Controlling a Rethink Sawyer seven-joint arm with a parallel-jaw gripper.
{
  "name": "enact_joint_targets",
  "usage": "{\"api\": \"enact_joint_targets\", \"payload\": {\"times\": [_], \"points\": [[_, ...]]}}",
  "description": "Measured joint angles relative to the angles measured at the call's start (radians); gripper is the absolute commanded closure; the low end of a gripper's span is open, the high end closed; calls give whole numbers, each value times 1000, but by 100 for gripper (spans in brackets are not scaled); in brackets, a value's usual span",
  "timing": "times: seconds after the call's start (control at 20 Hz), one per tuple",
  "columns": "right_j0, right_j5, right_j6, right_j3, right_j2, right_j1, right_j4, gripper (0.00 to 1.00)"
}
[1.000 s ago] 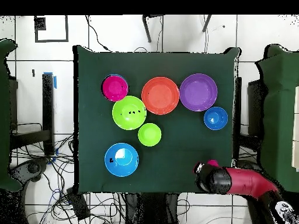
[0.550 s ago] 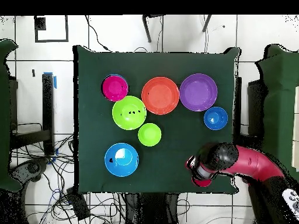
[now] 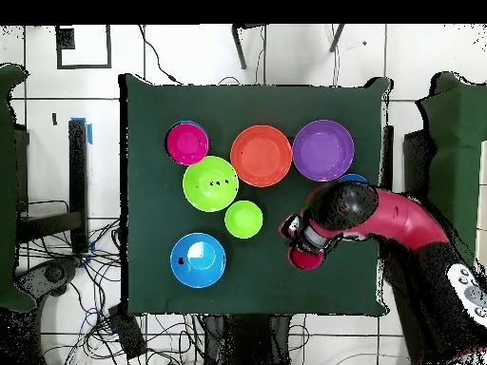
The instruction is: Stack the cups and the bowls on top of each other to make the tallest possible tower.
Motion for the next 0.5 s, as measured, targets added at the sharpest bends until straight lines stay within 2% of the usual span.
{"api": "enact_joint_targets", "payload": {"times": [0.35, 0.5], "points": [[96, 0, 0, -95, 13, 35, 87, 100], [159, 4, 0, -149, 14, 51, 155, 100]]}}
